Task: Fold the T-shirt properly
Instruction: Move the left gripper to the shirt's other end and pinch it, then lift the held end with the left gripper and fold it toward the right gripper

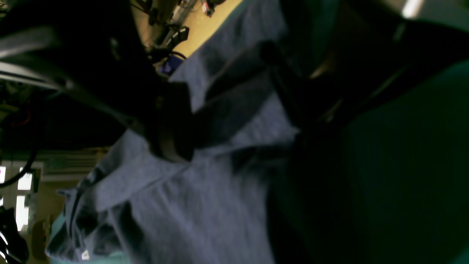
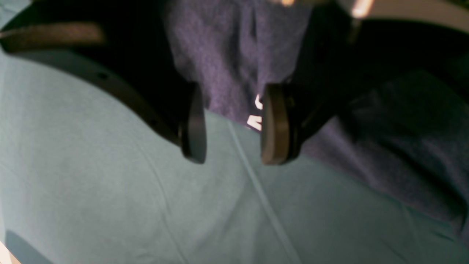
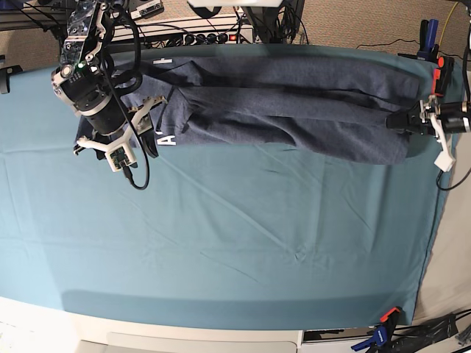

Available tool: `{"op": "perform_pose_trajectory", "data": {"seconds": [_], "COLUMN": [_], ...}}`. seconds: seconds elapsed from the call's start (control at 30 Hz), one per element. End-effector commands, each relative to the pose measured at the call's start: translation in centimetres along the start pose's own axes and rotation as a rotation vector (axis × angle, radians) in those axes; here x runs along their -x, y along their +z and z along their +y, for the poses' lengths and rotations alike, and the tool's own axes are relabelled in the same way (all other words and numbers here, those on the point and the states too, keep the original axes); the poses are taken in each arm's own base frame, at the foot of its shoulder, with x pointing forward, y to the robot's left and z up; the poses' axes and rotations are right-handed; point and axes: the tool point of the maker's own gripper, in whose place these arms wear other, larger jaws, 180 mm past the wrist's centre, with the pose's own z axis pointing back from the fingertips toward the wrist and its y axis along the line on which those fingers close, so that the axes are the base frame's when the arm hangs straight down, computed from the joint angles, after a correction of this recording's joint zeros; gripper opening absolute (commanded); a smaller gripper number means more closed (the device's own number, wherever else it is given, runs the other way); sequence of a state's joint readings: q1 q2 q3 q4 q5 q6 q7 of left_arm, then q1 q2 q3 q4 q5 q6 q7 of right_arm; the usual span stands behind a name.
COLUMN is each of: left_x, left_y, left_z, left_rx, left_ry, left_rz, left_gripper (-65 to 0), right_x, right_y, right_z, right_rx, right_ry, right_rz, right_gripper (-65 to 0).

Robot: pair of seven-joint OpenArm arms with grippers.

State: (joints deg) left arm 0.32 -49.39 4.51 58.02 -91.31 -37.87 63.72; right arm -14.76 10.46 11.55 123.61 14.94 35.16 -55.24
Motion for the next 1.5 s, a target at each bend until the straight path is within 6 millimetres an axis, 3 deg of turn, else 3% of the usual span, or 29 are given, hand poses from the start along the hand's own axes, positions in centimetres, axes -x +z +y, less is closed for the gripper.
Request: {"op": "perform_pose_trajectory", "data": {"seconds": [0.0, 0.2, 0.37, 0.5, 0.63, 0.67, 0.87, 1.07, 1.33, 1.47], "left_x": [5.2, 5.7, 5.4, 5.2, 4.9, 4.9, 4.3, 3.0, 0.5, -0.1], "left_y": [0.6, 0.3, 0.1, 0.1, 0.0, 0.0, -0.3, -1.2, -2.3, -2.6], "left_z": [2.1, 1.2, 0.8, 0.8, 0.7, 0.7, -0.5, -4.1, -12.1, -14.7], "left_rx": [-0.100, -0.075, -0.067, -0.066, -0.066, -0.065, -0.030, 0.028, 0.152, 0.145], "left_ry": [0.022, -0.025, -0.043, -0.046, -0.048, -0.048, -0.126, -0.273, -0.558, -0.711], "left_rz": [0.226, 0.243, 0.235, 0.228, 0.212, 0.210, 0.209, 0.228, 0.164, 0.143], "left_gripper": [-28.8, -29.7, -37.6, -47.0, -63.6, -65.0, -65.0, -65.0, -65.0, -65.0], "right_x": [-1.2, -1.2, -1.2, -1.2, -1.2, -1.2, -1.1, -0.2, 1.1, 1.9], "right_y": [0.3, 0.3, 0.3, 0.3, 0.3, 0.3, 0.3, 0.8, 3.0, 4.3], "right_z": [-0.4, -0.4, -0.4, -0.4, -0.4, -0.4, -1.5, -4.1, -8.5, -10.5], "right_rx": [0.013, 0.013, 0.012, 0.013, 0.013, 0.013, 0.069, 0.201, 0.355, 0.424], "right_ry": [0.009, 0.009, 0.009, 0.009, 0.009, 0.009, -0.022, -0.047, -0.117, -0.139], "right_rz": [-0.048, -0.048, -0.047, -0.048, -0.048, -0.048, -0.039, 0.000, 0.017, 0.029], "right_gripper": [-39.0, -39.1, -39.1, -39.1, -39.1, -39.1, -39.1, -39.1, -39.1, -39.1]}}
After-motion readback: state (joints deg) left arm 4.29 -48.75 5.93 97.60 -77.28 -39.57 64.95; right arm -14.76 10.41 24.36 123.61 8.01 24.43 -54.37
